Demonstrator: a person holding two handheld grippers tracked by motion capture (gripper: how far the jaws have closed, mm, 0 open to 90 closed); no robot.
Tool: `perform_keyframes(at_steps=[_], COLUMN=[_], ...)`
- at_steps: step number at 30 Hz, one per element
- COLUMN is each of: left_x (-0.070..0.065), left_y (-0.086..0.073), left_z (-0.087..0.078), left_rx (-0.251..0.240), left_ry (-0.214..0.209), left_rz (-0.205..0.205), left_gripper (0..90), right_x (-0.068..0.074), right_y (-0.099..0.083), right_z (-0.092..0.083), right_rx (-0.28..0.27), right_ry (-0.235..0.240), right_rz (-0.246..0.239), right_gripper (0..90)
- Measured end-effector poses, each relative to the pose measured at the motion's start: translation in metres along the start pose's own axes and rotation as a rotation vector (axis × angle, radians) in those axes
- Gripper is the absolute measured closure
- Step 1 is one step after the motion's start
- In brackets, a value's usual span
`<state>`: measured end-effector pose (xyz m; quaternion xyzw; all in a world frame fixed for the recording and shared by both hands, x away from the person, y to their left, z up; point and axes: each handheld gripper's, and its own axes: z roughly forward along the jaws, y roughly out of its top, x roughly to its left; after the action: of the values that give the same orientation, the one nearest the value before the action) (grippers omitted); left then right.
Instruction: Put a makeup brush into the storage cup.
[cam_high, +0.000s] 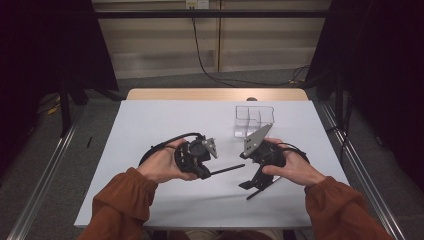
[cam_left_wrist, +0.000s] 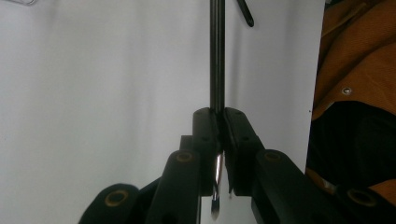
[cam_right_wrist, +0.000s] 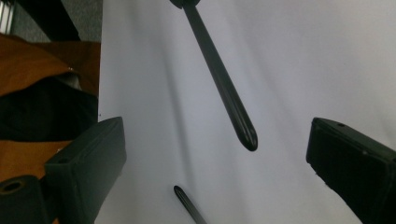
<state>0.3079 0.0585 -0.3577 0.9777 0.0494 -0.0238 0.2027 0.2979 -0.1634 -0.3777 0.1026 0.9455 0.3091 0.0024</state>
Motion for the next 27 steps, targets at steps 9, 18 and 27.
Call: perform_keyframes(at_steps=[9,18,27], left_x=[-0.002,-0.003,-0.005], left_y=[0.0,0.003,0.004], left_z=[0.002,0.008,0.013], left_rx=[0.021,0.05,0.073], left_ry=[-0.007,-0.015,-0.021], left_rz=[0.006,0.019,0.027], left_gripper=[84.0,84.0,84.0], right_x=[0.008,0.001,-0.004], right_y=[0.011,0.018,0.024], right_z=[0.007,0.01,0.019], right_rx=[0.111,0.192,0.286], right_ry=[0.021,0.075,0.107], right_rz=[-0.072,-0.064,-0.089], right_gripper=[4.6,27.1,45.4])
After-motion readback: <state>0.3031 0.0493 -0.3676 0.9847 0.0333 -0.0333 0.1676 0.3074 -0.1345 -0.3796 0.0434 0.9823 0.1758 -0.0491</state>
